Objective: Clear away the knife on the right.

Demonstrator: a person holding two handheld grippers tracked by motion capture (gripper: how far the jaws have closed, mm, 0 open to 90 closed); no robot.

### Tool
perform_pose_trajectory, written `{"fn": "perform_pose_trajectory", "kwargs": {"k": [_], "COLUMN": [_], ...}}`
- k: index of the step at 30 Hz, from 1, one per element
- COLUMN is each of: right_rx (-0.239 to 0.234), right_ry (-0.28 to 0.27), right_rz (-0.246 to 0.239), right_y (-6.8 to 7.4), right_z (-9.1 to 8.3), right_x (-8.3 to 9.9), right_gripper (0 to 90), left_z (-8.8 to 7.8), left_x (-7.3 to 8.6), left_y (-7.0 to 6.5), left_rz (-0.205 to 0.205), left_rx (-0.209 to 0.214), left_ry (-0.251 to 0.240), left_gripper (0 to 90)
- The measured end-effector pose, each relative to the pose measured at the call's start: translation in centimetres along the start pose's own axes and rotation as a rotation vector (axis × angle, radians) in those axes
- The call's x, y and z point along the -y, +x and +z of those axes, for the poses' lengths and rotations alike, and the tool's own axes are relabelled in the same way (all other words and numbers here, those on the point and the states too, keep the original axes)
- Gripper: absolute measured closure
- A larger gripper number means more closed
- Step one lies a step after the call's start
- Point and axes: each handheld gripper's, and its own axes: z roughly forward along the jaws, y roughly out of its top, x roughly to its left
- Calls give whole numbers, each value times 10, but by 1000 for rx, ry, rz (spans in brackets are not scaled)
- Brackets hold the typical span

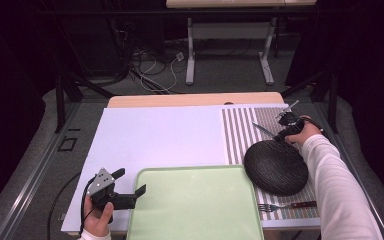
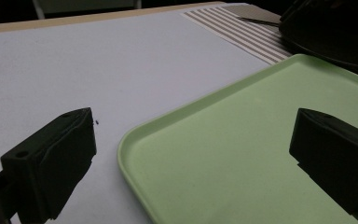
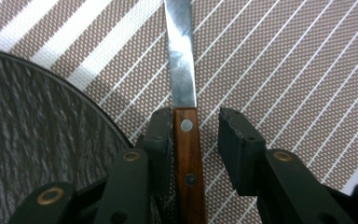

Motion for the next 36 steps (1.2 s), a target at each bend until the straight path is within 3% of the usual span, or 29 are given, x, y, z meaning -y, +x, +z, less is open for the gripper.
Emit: {"fn": "perform_pose_trajectory", "kwargs": {"k": [7,20,21,23,29,32,36], "right_rx": [0,-42,-38,-45,-43,-41,-38], "right_ry": [26,3,11,1,13,6,9], "right_rz": [-11,-22,-4,-24,-23,-1,-20], "right_y": [0,-2,-1,-3,-3,-1,-2], "right_z": [0,2,1,2,1,1,1], "right_x": [0,0,1,1,0,1,1], "right_gripper": [677,740,746,754,766,767,767], "left_z": [0,0,0,0,0,0,1], "left_x": [0,0,0,0,0,0,0], "left_y": [0,0,0,0,0,0,0], "left_rz": [1,3,4,3,3,1,0], "left_rx": [-1,0,-1,0,0,-1,0], "left_ry": [0,2,1,0,1,0,1], "left_gripper": [6,6,6,6,6,5,6]}}
